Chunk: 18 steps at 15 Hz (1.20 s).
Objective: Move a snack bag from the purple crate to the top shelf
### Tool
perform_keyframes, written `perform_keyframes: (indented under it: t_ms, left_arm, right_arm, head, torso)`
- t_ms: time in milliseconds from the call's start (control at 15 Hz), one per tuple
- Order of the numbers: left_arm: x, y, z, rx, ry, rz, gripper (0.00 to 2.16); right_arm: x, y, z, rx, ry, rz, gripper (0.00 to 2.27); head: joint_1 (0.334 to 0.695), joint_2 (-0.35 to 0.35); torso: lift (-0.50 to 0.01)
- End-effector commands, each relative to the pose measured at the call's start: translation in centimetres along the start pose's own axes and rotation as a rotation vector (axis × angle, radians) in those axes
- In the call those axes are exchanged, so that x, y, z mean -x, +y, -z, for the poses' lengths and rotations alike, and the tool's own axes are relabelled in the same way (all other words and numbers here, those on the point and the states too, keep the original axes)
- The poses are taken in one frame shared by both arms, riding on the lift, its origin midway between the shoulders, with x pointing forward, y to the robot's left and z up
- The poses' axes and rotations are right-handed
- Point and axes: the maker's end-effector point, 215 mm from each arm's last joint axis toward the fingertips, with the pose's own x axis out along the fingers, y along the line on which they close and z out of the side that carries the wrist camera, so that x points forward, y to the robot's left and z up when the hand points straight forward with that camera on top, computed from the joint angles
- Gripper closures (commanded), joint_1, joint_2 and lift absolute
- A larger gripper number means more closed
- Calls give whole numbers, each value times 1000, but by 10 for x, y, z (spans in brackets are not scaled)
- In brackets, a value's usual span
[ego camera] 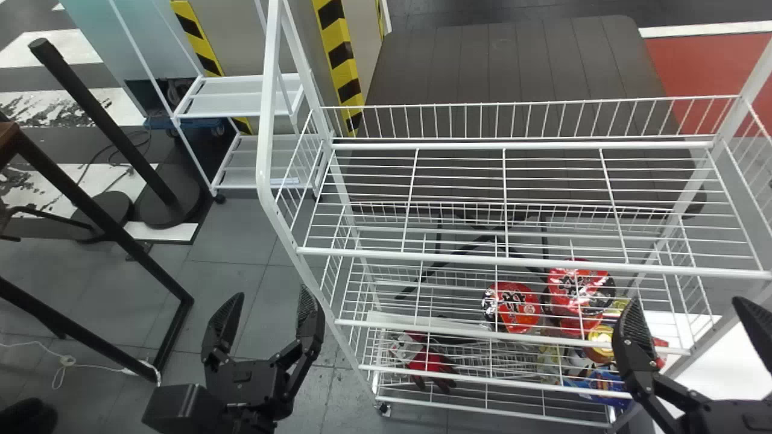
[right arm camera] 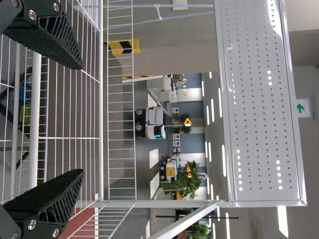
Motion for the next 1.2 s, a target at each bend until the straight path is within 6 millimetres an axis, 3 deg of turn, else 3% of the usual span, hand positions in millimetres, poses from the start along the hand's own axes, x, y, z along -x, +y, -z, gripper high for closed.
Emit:
perform_keyframes:
  t_ms: [0, 1133]
  left_arm:
    - [0, 0, 0, 0, 0, 0, 124]
    - [-2, -2, 1, -1, 4, 3, 124]
  right_arm:
    - [1, 0, -3, -3, -9, 0, 56]
    - [1, -2, -9, -11, -33, 17, 56]
  head:
    - [695, 182]
    - [695, 176]
  torso:
    - [0]
    - [-15]
